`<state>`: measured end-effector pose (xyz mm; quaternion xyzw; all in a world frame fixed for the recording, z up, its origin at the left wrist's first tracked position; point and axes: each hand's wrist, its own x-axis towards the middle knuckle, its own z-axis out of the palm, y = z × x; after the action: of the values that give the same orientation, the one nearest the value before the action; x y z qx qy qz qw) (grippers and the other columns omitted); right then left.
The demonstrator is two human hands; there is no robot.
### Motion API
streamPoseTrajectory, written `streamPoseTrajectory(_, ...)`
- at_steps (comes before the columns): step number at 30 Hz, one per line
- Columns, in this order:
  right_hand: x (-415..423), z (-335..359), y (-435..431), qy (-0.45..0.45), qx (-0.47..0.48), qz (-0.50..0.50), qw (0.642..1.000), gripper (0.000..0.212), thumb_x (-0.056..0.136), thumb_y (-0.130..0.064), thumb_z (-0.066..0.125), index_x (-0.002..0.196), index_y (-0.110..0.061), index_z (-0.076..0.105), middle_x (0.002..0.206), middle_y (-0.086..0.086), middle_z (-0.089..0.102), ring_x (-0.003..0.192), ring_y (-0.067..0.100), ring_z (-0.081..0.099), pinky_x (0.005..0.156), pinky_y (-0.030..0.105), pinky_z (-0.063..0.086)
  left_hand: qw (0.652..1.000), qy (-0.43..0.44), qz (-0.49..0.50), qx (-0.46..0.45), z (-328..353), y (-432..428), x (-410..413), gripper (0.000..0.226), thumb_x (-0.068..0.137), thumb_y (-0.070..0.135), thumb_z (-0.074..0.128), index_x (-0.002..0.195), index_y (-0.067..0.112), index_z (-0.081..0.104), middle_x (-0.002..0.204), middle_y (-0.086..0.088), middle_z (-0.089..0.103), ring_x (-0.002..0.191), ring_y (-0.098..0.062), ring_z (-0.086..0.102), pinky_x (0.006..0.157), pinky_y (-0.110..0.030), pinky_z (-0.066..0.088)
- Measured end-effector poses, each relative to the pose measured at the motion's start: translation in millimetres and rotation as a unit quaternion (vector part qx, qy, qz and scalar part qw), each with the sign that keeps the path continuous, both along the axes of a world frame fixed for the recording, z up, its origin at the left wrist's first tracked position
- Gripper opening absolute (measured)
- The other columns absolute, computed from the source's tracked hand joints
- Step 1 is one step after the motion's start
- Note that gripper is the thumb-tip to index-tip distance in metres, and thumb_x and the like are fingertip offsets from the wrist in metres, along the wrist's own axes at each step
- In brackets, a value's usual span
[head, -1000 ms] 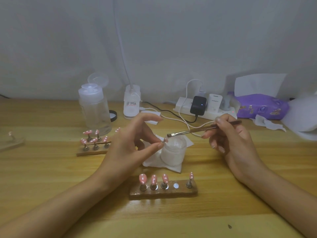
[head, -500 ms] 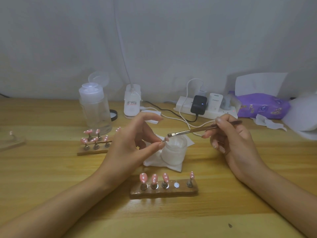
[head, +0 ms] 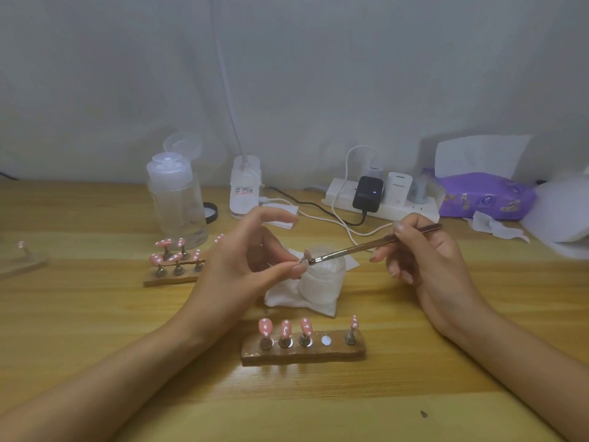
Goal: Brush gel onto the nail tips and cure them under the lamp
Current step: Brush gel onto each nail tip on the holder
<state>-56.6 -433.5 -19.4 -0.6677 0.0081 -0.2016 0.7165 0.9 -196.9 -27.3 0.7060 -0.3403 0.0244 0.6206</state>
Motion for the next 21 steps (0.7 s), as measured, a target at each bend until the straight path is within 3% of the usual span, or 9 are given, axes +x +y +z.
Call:
streamPoseTrajectory(2,0.1,-0.7,-1.4,-0.005,0.007,-0.009,1.0,0.032,0.099,-0.019,0.052,0.068,-0.026,0.059,0.067,0.012,0.071,0.043,0.011,0.05,0.039,0.016,0.034,1.0,0.002,-0.002,-0.001,0.4,-0.1,-0.3,0.05,0.074,0.024,0.078,0.121,0.025,0.059,0.077,-0.003,0.07,0.077,-0.013,0.072,0.074,-0.021,0.057)
streamPoseTrajectory(6,-0.9,0.0,-0.9,-0.025,0.027,0.015,0.999,0.019,0.087,-0.034,0.058,0.074,-0.021,0.056,0.07,0.011,0.072,0.045,0.012,0.053,0.041,0.016,0.035,1.0,-0.005,0.002,0.003,1.5,-0.4,-1.0,0.05,0.074,0.024,0.077,0.12,0.025,0.059,0.075,0.001,0.07,0.075,-0.013,0.072,0.073,-0.027,0.059)
streamPoseTrajectory(9,0.5,-0.1,0.1,-0.021,0.013,0.027,0.999,0.019,0.086,-0.036,0.058,0.068,-0.029,0.059,0.072,0.011,0.073,0.045,0.011,0.052,0.041,0.016,0.035,1.0,-0.01,0.006,0.009,2.0,-0.5,-1.6,0.052,0.073,0.027,0.077,0.121,0.025,0.059,0.076,0.002,0.07,0.076,-0.013,0.072,0.074,-0.028,0.06)
streamPoseTrajectory(15,1.4,-1.7,-1.2,-0.009,-0.003,-0.003,1.0,0.025,0.098,-0.018,0.051,0.074,-0.018,0.054,0.066,0.012,0.071,0.041,0.011,0.047,0.038,0.014,0.032,1.0,-0.01,0.006,0.008,2.1,-0.9,-2.5,0.053,0.073,0.026,0.077,0.123,0.024,0.059,0.075,0.002,0.07,0.076,-0.013,0.072,0.075,-0.031,0.06)
streamPoseTrajectory(21,-2.9,4.7,-5.0,-0.034,0.041,-0.026,0.998,0.027,0.101,-0.013,0.046,0.074,-0.015,0.05,0.056,0.008,0.063,0.04,0.011,0.046,0.037,0.016,0.033,1.0,-0.009,0.01,0.011,3.3,-0.5,-3.1,0.053,0.073,0.028,0.077,0.122,0.025,0.058,0.075,0.003,0.07,0.077,-0.014,0.072,0.075,-0.031,0.06)
